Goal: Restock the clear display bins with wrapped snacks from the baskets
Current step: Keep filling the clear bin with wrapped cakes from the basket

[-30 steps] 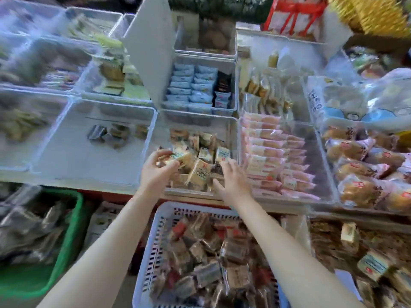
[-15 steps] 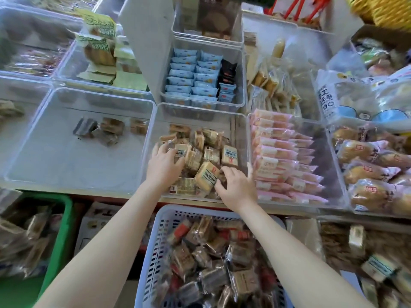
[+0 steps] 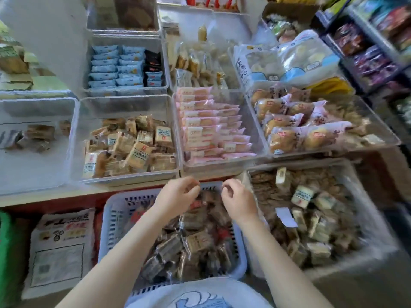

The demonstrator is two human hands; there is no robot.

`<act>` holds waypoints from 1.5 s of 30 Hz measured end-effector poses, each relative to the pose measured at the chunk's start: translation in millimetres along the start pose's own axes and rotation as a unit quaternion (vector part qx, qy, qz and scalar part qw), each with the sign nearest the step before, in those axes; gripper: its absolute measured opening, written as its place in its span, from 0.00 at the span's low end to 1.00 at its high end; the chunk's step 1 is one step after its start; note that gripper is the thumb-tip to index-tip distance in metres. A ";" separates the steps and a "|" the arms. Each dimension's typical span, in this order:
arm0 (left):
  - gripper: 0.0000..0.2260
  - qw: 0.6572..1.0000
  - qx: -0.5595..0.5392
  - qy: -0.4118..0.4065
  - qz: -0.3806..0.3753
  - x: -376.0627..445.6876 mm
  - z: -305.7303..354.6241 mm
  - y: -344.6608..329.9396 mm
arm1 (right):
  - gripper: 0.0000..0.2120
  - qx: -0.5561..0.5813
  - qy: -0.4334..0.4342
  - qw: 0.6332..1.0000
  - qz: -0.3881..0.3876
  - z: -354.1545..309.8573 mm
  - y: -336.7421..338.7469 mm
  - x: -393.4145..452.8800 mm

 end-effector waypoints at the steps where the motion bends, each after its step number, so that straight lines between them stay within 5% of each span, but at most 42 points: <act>1: 0.08 1.000 0.007 -0.003 -0.023 -1.2 11.2 -16.1 | 0.06 -0.013 -0.038 0.999 0.012 24.6 14.3 -7.4; 7: 0.12 0.992 0.044 -0.022 -0.117 -11.3 75.7 -99.0 | 0.15 -0.093 -0.193 0.972 0.096 147.7 88.6 -46.2; 11: 0.10 0.986 0.067 -0.022 -0.151 -18.5 109.5 -144.9 | 0.22 -0.156 -0.293 0.943 0.024 217.3 106.9 -60.3; 19: 0.08 0.986 0.099 -0.001 -0.137 -21.7 148.7 -190.5 | 0.17 -0.292 -0.221 0.930 -0.040 253.4 103.2 -37.9; 29: 0.07 0.991 0.069 0.037 -0.110 -24.6 155.1 -205.7 | 0.24 -0.272 -0.207 0.932 -0.124 265.8 118.7 -13.5; 33: 0.08 0.992 0.043 0.043 -0.106 -27.9 150.3 -194.0 | 0.28 -0.168 -0.232 0.950 -0.127 264.3 125.2 -8.3; 36: 0.09 0.993 0.013 0.056 -0.103 -24.7 145.8 -184.0 | 0.28 0.087 -0.290 0.947 -0.108 250.8 133.8 -13.2; 39: 0.08 0.988 -0.088 0.093 -0.092 -20.2 146.8 -172.7 | 0.23 0.396 -0.320 0.854 -0.105 213.3 140.3 -23.5; 42: 0.08 0.957 -0.237 0.142 -0.088 -16.0 145.3 -153.0 | 0.19 0.555 -0.318 0.752 -0.158 163.2 138.7 -27.2; 45: 0.18 0.927 -0.340 0.123 -0.097 -11.5 136.7 -124.1 | 0.23 0.553 -0.303 0.748 -0.208 118.5 122.4 -21.7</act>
Point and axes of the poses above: each hand's wrist, its own x-axis towards the middle knuckle, its own y-axis out of the back of the hand, z = x × y, the point moved 2 cm from there along x, towards the middle knuckle, and after that the axes turned 8 degrees about z, right-handed, at the moved point
